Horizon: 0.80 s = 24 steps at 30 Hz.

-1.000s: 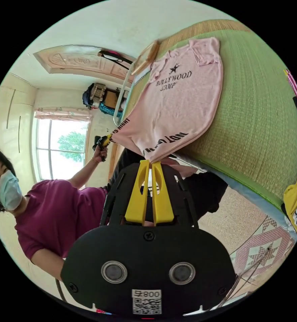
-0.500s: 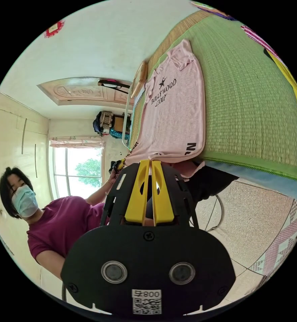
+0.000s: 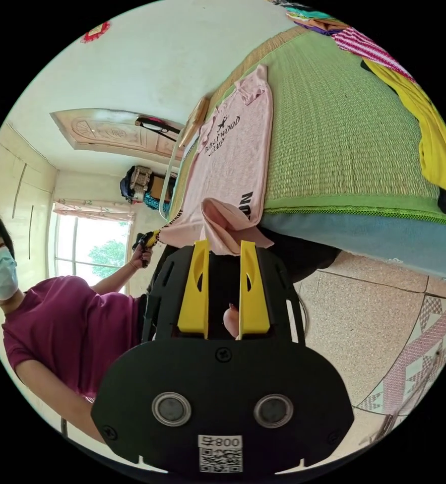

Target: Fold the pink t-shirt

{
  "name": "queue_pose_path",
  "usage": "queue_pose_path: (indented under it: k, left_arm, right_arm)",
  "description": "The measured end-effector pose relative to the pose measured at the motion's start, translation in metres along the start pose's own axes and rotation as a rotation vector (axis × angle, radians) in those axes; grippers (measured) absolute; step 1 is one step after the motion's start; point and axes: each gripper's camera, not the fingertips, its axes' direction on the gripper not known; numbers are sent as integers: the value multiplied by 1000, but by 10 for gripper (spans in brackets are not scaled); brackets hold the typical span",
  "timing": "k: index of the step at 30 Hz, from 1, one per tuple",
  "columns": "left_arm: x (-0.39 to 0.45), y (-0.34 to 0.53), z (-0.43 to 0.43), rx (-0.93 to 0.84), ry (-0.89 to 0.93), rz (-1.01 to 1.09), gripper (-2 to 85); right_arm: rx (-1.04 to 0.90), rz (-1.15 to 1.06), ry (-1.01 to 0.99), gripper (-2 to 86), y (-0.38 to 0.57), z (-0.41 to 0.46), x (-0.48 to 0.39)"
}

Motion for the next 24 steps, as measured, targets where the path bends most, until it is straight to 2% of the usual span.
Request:
queue_pose_path:
  k: [2, 7, 15, 24]
  left_arm:
    - [2, 0, 1, -5, -5, 2, 10]
    - [3, 3, 5, -14, -12, 0, 9]
    - [6, 11, -2, -9, -1, 10, 9]
    - [24, 24, -21, -1, 92, 103, 10]
  right_arm:
    - [-35, -44, 87, 102, -3, 7, -7]
    - [-113, -80, 132, 91, -5, 22, -8]
    - [-96, -93, 105, 22, 8, 6, -15]
    - [55, -192, -128, 8, 50, -78, -51]
